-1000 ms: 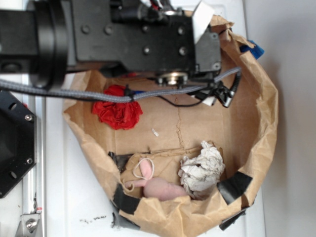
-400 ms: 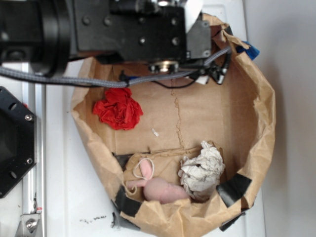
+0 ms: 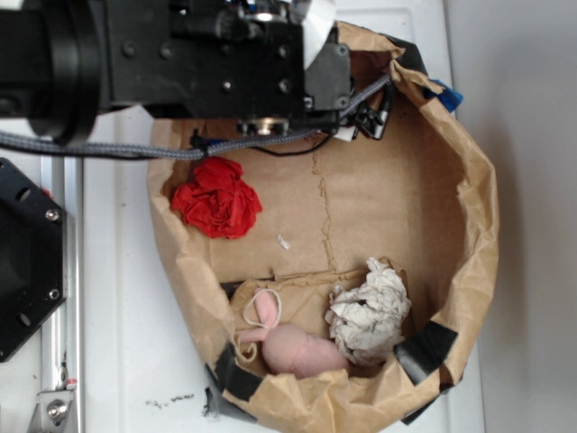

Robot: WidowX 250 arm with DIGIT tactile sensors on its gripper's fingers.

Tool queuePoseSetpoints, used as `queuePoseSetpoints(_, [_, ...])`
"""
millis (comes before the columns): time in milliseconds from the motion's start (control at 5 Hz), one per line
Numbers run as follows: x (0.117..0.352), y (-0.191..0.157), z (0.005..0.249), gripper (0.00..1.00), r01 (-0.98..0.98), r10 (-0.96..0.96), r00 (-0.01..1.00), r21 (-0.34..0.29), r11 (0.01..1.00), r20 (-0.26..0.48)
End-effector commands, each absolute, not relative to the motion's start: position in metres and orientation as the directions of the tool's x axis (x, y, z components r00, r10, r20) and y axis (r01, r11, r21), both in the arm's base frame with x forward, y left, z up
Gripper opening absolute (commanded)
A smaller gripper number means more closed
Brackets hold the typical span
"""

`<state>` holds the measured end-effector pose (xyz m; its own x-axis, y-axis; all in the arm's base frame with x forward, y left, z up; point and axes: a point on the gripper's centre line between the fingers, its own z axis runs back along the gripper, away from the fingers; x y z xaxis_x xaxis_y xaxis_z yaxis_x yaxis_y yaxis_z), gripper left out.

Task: Grab the green sponge.

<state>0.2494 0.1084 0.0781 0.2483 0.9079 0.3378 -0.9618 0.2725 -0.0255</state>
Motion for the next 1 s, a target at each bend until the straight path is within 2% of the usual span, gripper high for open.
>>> queuePoseSetpoints(0, [0.2556, 0.1219, 0.0760, 1.00, -0.979, 0.900, 0.176, -0.025, 0.203, 0.399])
queuePoseSetpoints(200, [0.2648, 0.1257, 0.0755, 1.00, -0.983, 0.902, 0.165, -0.013, 0.186, 0.399])
queuePoseSetpoints(600, [0.2638, 0.1253, 0.0772, 1.00, -0.983, 0.907, 0.166, -0.008, 0.183, 0.388])
queuePoseSetpoints(800, [0.2555, 0.1236, 0.0812, 1.00, -0.981, 0.907, 0.179, -0.007, 0.196, 0.382])
